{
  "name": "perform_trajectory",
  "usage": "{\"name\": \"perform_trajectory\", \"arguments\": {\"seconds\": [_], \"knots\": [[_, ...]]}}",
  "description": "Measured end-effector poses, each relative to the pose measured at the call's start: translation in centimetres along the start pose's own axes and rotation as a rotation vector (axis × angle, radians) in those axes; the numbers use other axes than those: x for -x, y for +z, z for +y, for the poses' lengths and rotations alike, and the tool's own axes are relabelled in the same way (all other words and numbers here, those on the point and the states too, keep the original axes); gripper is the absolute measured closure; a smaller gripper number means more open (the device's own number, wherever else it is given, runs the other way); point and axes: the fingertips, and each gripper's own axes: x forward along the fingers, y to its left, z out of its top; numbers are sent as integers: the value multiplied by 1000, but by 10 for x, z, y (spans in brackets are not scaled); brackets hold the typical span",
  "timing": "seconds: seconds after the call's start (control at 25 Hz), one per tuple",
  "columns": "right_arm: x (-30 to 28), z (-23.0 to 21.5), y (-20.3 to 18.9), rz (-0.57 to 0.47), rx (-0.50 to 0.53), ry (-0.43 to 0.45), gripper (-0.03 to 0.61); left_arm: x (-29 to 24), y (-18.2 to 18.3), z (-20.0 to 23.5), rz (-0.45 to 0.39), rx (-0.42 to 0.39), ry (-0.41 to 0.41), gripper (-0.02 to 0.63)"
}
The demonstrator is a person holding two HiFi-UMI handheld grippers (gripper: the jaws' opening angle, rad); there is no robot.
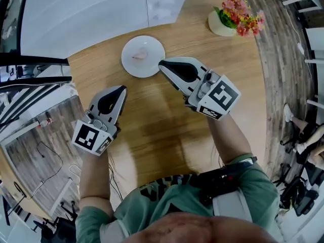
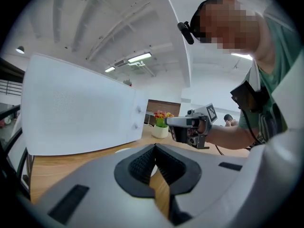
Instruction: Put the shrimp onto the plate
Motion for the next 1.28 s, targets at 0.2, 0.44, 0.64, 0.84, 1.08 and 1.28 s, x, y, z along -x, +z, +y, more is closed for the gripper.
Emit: {"name": "perform_trajectory", "arguments": {"seconds": [0.2, 0.44, 0.64, 0.84, 1.08, 1.28], "knots": [[20, 16, 32, 24, 1, -28, 572, 32, 36, -20, -30, -2, 20, 609], [39, 42, 82, 32, -2, -45, 572, 85, 74, -46, -53, -12, 43, 609], [62, 85, 117, 41, -13, -50, 572, 143, 101, -83, -86, -20, 67, 609], [83, 137, 146, 50, -3, -56, 572, 215, 122, -121, -124, -41, 95, 609], [94, 211, 178, 18, 1, -70, 572, 300, 135, -159, -183, 5, 90, 609], [98, 272, 190, -1, 9, -90, 572, 368, 136, -197, -185, -41, 45, 609]]}}
